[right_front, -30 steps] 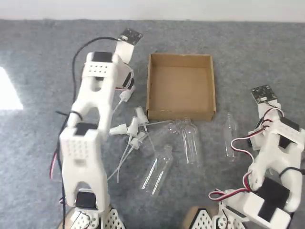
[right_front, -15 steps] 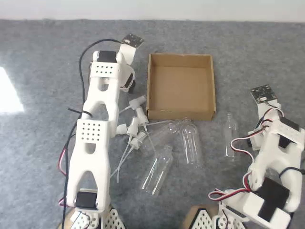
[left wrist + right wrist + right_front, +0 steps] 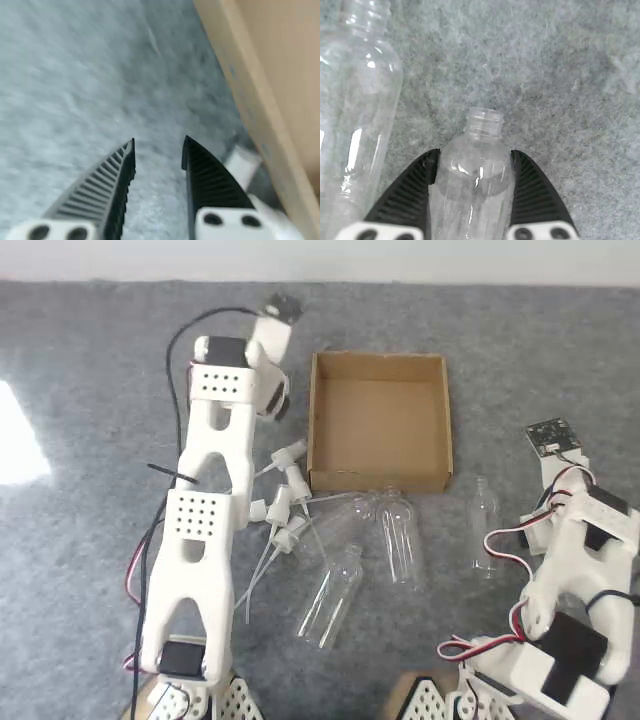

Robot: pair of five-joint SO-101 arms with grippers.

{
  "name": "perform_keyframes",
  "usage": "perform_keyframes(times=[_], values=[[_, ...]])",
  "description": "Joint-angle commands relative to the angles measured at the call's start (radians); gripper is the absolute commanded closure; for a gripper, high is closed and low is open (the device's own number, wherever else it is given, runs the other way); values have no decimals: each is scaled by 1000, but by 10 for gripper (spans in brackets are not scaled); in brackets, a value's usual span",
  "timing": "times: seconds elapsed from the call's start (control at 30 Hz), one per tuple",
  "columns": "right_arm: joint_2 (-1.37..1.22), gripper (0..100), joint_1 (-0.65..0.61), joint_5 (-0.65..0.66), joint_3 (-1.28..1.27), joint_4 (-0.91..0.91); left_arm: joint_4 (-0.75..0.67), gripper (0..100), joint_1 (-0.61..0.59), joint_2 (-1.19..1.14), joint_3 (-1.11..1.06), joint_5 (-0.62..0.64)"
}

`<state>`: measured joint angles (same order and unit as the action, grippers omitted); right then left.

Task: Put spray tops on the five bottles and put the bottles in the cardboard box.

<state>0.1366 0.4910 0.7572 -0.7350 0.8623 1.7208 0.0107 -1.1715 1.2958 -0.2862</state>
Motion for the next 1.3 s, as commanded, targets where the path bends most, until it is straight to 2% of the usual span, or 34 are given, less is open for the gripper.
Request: perform_keyframes(times=[0.0, 0.2, 0.4, 0.5, 0.67, 0.83, 1.07, 1.27], values=[[53, 988, -12, 17, 2, -7, 41, 852, -2, 261, -151, -9], [53, 988, -12, 17, 2, -5, 14, 851, 29, 647, -650, -138], [53, 988, -12, 17, 2, -5, -341, 813, 44, 829, -1096, -173], [53, 988, -16, 25, -9, -7, -479, 811, 74, 821, -1205, -173], [53, 988, -16, 106, -38, -7, -585, 811, 107, 764, -1218, -167], [53, 988, -10, 121, -48, -7, -667, 813, 89, 690, -1214, -144], [59, 988, -12, 120, -48, -7, -611, 819, 37, 574, -1127, -141], [59, 988, -12, 118, -48, -10, -486, 951, -37, 535, -1006, -129]])
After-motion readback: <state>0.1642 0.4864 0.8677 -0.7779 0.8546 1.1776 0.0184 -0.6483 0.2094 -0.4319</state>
